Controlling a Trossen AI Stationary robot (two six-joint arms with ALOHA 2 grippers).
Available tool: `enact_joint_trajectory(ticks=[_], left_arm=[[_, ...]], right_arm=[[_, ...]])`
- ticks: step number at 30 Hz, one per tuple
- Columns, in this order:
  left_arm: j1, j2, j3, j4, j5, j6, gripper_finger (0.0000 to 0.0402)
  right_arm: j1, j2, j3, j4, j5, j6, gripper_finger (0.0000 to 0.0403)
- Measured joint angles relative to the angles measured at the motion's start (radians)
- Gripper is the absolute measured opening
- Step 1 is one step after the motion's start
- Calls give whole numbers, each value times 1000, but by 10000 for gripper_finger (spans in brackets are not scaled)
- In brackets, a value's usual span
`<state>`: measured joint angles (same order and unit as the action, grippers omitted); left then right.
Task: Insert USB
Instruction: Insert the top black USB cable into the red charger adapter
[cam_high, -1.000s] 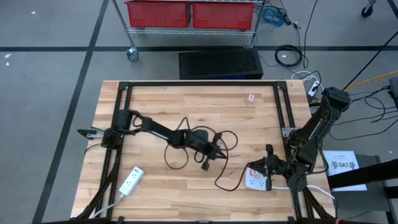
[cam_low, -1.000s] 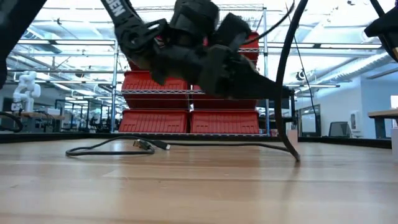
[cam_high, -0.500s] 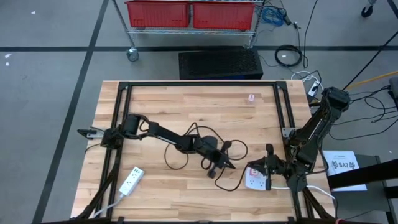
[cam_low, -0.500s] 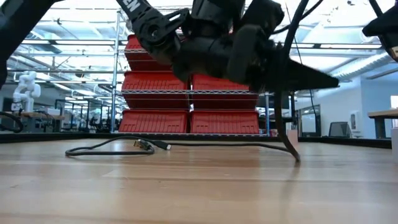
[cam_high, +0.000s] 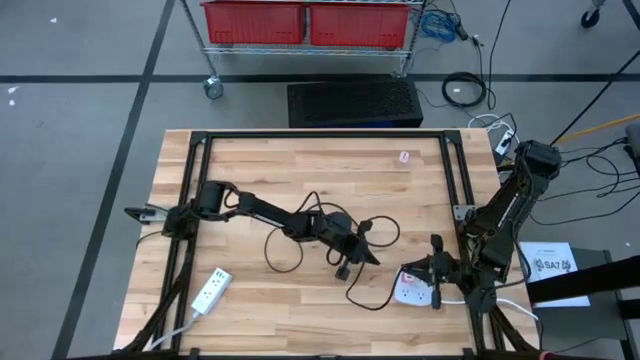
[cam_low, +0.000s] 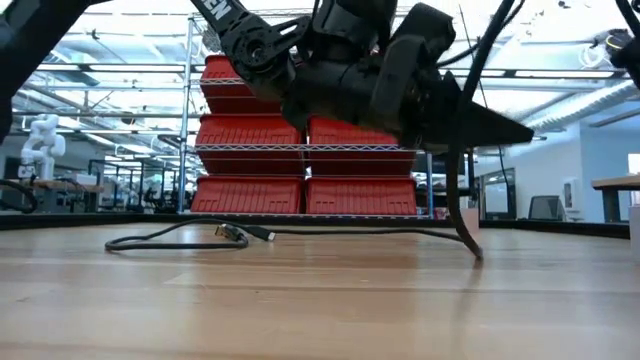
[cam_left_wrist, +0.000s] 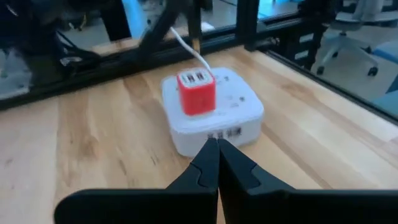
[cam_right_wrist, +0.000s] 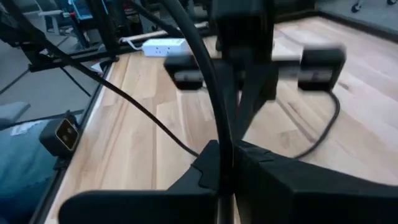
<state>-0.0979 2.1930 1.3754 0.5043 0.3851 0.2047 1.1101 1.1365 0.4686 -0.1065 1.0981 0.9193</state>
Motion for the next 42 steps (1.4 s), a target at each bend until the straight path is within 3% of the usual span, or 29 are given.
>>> enact_joint_trajectory(ticks=[9, 17, 24, 33, 42], left_arm=[[-7, -37, -44, -16, 3, -16, 2], [-32, -144, -110, -20, -126, -15, 2], [-58, -213, -146, -28, -277, -16, 2], [-108, -217, -147, -32, -446, -16, 2], [-139, -217, -147, -13, -544, -43, 2]], right_arm=[[18, 28, 0, -68, -161, 169, 0], [18, 28, 0, -141, -409, 284, 0], [14, 48, 6, -276, -471, 401, 0], [-85, 57, 2, -311, -506, 308, 0], [-245, 58, -1, -272, -503, 40, 0]])
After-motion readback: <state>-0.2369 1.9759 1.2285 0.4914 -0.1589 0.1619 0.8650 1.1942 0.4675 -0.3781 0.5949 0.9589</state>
